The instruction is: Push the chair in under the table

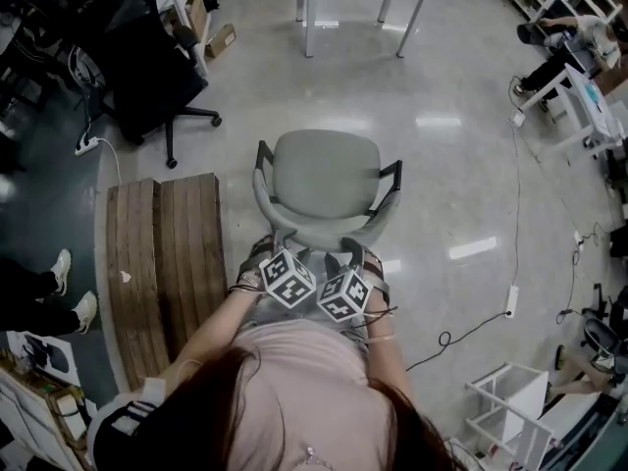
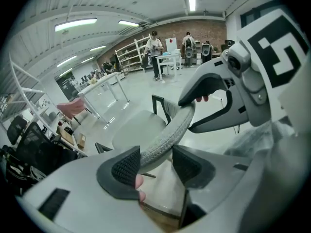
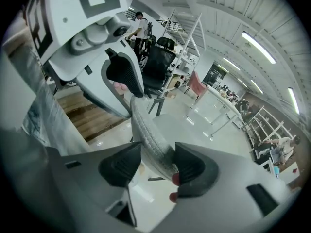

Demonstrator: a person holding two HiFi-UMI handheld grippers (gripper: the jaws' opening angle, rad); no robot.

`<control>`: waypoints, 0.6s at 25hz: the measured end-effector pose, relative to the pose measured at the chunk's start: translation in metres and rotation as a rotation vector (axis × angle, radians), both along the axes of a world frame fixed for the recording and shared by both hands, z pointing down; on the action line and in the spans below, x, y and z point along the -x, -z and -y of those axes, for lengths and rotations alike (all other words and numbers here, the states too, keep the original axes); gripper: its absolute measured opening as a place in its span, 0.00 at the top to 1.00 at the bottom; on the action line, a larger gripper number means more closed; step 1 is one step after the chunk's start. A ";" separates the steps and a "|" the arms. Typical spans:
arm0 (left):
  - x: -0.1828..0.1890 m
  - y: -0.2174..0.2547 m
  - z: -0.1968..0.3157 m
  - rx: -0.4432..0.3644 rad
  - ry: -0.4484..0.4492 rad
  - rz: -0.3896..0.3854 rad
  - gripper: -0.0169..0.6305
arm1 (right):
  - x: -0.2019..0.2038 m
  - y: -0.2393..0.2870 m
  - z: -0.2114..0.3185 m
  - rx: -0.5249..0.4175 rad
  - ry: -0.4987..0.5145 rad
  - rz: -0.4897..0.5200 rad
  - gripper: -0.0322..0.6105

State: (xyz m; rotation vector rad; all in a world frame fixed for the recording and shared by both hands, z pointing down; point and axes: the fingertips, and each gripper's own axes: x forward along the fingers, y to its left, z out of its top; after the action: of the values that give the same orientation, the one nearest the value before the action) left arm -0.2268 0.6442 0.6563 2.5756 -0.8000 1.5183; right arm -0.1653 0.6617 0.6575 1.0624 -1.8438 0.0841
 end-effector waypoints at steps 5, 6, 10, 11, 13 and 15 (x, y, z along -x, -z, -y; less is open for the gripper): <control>-0.003 -0.003 0.004 -0.001 0.005 0.001 0.67 | -0.003 -0.005 0.007 0.003 -0.018 0.001 0.63; -0.004 -0.003 0.006 -0.003 0.007 0.003 0.67 | -0.004 -0.005 0.008 0.000 -0.023 -0.003 0.63; -0.005 -0.004 0.010 -0.015 0.005 0.007 0.67 | -0.004 -0.007 0.011 -0.016 -0.020 -0.038 0.63; -0.004 -0.004 0.011 -0.016 0.002 0.006 0.66 | -0.004 -0.007 0.012 -0.011 -0.021 -0.041 0.63; -0.004 -0.003 0.013 -0.015 -0.001 0.005 0.66 | -0.004 -0.008 0.013 0.007 -0.023 -0.048 0.63; -0.006 -0.003 0.014 -0.007 -0.003 0.005 0.66 | -0.005 -0.008 0.014 0.021 -0.025 -0.055 0.63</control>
State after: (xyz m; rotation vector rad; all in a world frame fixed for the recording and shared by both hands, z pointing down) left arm -0.2213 0.6300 0.6591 2.5806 -0.8034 1.5256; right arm -0.1604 0.6473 0.6655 1.0631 -1.7775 0.0876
